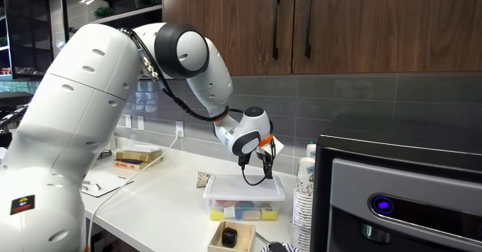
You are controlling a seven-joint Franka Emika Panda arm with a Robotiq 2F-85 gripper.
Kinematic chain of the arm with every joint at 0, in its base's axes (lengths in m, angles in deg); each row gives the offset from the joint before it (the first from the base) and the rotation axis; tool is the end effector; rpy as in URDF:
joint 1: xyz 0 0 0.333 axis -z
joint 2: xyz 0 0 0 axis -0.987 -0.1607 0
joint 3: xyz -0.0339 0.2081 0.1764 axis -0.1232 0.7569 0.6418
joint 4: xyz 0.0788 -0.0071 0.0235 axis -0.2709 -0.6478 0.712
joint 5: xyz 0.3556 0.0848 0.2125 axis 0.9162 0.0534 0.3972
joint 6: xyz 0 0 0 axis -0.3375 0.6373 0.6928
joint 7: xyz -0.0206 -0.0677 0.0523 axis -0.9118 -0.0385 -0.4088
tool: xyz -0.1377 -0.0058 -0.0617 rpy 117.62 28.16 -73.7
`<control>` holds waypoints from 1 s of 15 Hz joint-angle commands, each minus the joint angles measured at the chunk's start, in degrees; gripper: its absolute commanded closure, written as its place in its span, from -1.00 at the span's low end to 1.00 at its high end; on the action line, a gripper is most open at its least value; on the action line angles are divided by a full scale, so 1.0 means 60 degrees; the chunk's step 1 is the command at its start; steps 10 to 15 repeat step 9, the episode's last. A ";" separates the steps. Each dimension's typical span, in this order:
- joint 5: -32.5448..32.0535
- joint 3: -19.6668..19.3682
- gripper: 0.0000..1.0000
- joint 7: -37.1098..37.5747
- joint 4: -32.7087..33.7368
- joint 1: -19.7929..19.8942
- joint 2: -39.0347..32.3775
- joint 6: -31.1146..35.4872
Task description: Put the lid on the bowl
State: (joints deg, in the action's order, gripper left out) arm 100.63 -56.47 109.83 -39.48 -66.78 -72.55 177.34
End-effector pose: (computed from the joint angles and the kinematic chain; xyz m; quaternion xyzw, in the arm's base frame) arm 0.6578 -0.0536 0.2088 -0.8126 0.4948 -0.2471 0.1839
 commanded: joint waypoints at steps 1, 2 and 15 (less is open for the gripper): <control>0.0525 -0.0765 -1.00 -0.0303 -0.0516 -0.0835 0.0768 -0.0318; 0.0533 -0.0925 -1.00 -0.0287 -0.0590 -0.0996 0.0851 -0.0375; -0.0301 -0.1799 -1.00 0.0233 -0.1594 -0.1862 0.1520 -0.0753</control>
